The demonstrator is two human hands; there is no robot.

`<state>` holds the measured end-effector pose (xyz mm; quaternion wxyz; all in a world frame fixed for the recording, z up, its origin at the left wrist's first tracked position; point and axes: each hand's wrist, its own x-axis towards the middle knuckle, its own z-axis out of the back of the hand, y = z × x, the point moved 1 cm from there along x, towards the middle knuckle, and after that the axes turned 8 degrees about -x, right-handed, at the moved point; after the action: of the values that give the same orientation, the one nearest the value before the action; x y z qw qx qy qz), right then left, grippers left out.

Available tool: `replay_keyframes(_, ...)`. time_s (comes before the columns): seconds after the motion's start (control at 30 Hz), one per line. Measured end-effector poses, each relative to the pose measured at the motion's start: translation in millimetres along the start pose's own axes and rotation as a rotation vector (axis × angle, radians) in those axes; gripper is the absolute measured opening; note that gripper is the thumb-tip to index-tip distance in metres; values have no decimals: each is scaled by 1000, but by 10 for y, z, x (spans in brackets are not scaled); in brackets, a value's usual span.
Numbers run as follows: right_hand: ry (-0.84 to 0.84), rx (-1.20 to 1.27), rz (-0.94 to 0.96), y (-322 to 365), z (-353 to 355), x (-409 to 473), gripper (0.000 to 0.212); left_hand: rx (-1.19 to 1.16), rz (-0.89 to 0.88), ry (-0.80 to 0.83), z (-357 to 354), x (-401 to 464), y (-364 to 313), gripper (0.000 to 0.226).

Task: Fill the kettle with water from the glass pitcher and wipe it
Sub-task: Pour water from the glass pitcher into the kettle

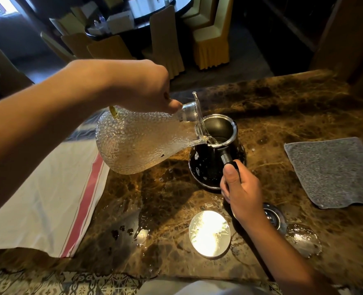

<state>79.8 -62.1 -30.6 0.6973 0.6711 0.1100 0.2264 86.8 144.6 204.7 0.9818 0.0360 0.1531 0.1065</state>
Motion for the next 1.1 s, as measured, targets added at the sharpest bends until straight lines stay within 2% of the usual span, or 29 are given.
replay_keyframes(0.13, 10, 13, -4, 21, -2, -3, 37, 16, -1, 7, 26, -11, -30, 61)
replay_keyframes(0.43, 3, -1, -33, 21, -12, -2, 44, 29, -6, -18, 11, -7, -25, 58)
replay_keyframes(0.57, 10, 9, -58, -28, -14, -4, 71, -75, -9, -42, -107, -57, 118, 60)
replay_keyframes(0.93, -18, -30, -71, -44, -37, 14, 55, -419, 9, -102, -576, -216, 440, 67)
replay_keyframes(1.1, -34, -21, -82, -46, -53, 5, 67, -666, 20, -170, -818, -257, 543, 64)
